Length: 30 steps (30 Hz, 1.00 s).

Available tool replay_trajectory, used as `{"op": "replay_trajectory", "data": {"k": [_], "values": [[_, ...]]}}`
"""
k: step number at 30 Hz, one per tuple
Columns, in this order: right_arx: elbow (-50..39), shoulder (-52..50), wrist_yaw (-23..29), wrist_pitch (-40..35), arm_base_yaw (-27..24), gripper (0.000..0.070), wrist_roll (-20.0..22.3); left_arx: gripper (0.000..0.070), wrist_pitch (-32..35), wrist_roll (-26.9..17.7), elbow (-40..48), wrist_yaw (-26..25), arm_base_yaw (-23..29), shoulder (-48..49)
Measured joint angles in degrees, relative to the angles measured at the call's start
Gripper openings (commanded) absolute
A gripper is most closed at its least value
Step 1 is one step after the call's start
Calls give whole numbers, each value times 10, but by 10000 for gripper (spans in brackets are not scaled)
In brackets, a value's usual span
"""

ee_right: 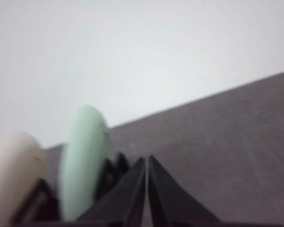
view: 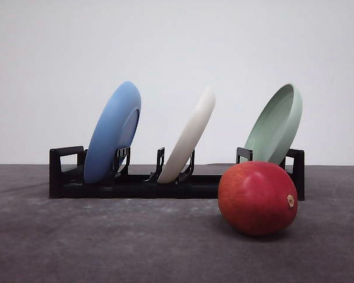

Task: Place pomegranate in white plate

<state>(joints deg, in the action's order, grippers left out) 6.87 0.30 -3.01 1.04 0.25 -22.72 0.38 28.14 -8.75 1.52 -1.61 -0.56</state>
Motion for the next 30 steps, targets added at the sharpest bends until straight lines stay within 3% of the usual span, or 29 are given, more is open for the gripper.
{"op": "replay_trajectory", "data": {"k": [4, 9, 17, 23, 30], "values": [[65, 11, -39, 53, 0, 4, -13, 3, -83, 1, -76, -23, 0, -23], [140, 60, -88, 154, 0, 4, -11, 3, -196, -9, -162, -97, 0, -80], [211, 165, -173, 248, 0, 4, 60, 3, -338, -101, -269, -186, 0, -200], [215, 228, -195, 277, 13, 4, 127, 3, -379, -172, -317, -191, -25, -288], [215, 238, -177, 283, 85, 5, 178, 3, -383, -240, -341, -130, -132, -336]]}}
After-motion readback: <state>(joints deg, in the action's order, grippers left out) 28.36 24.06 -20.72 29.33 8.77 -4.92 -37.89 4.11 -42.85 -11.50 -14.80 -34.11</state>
